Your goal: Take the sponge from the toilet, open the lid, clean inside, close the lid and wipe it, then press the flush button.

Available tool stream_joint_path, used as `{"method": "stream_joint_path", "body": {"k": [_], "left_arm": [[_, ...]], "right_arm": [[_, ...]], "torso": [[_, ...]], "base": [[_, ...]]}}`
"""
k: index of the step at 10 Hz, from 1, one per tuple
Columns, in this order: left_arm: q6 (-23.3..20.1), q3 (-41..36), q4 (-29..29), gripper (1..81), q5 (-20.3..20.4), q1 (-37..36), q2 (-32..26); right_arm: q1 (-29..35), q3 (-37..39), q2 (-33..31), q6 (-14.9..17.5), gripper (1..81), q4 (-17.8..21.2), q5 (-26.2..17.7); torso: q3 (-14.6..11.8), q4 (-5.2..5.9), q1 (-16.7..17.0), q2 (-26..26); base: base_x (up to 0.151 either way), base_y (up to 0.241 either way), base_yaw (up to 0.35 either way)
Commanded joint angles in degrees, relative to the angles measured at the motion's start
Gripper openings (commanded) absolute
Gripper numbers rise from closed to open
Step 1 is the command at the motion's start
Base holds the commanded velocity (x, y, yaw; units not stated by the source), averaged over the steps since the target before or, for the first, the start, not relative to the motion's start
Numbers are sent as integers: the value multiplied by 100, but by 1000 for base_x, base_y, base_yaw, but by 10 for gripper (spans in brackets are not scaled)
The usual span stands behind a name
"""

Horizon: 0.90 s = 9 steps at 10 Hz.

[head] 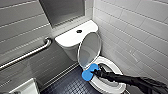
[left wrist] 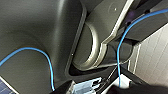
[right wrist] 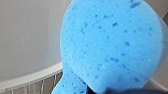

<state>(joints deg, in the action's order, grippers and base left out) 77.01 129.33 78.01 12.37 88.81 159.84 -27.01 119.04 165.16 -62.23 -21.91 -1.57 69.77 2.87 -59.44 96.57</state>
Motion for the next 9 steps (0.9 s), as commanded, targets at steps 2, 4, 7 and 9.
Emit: {"method": "stream_joint_path", "body": {"k": [2, 4, 7, 9], "left_arm": [[7, -66, 65, 811, -165, 247, -31], [7, -66, 74, 811, -165, 247, -31], [-10, -66, 92, 811, -165, 247, -5], [-11, -66, 92, 811, -165, 247, -22]], "right_arm": [[-2, -1278, -893, 18, 10, -51, -379], [-169, -1568, -1280, 9, 10, -42, -388], [-371, -2412, -2185, -61, 10, 20, -379], [-547, -2782, -2721, -105, 10, 46, -371]], "torso": [[0, 0, 0, 0], [0, 0, 0, 0], [0, 0, 0, 0], [0, 0, 0, 0]], "base": [[0, 0, 0], [0, 0, 0], [0, 0, 0], [0, 0, 0]]}}
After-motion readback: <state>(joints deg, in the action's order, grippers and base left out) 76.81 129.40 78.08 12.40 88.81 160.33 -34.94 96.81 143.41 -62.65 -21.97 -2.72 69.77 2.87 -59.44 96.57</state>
